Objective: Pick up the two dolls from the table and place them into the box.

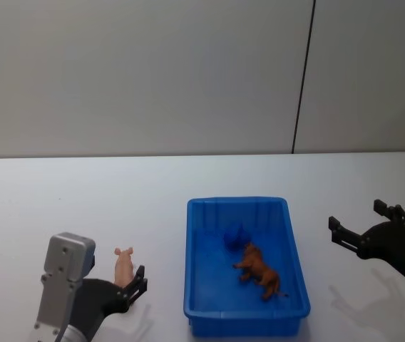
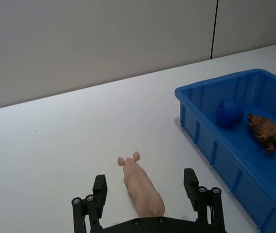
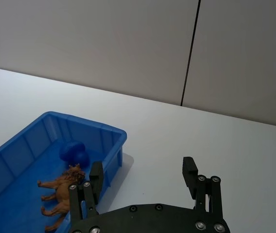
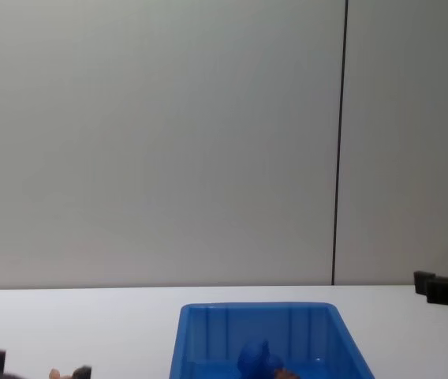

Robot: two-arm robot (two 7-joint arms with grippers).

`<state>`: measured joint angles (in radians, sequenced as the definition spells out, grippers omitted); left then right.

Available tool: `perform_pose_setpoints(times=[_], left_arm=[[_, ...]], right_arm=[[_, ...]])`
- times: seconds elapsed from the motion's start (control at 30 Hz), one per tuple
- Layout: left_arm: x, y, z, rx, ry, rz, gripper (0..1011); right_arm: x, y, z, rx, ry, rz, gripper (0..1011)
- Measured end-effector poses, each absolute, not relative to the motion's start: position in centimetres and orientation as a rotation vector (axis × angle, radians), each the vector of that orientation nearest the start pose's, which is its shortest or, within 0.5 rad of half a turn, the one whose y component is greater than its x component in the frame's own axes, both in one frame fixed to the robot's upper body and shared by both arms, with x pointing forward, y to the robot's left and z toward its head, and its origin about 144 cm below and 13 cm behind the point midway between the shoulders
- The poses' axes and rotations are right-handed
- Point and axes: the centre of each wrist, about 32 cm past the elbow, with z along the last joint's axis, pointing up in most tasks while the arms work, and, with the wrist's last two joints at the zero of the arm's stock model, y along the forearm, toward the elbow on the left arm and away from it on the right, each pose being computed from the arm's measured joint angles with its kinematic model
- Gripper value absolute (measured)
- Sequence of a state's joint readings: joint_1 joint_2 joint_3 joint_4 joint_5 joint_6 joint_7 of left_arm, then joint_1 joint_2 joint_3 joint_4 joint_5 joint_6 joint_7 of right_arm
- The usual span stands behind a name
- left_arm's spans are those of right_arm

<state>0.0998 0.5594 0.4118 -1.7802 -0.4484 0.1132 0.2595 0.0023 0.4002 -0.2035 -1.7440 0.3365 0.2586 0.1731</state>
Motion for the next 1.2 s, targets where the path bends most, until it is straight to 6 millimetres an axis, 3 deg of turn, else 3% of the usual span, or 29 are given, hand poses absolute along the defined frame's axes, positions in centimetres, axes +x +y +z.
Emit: perform_pose_setpoints(times=[0.4,0.93,1.17,1.2], left_arm=[[40.3,25.3,112.7,0.258,0.140,1.349,1001],[42.4,26.5,111.0,0.295,0.144,1.304,999],[43.1,26.8,110.6,0.307,0.143,1.288,858],[43.3,26.9,110.5,0.310,0.142,1.286,796]], right_arm=[[45.0,-26.2,118.9,-0.177,0.082,-1.150,1001],[45.0,-26.2,118.9,-0.177,0.082,-1.150,1001],[45.0,-26.2,118.9,-0.177,0.082,-1.150,1001],[45.0,-26.2,118.9,-0.177,0.082,-1.150,1001]])
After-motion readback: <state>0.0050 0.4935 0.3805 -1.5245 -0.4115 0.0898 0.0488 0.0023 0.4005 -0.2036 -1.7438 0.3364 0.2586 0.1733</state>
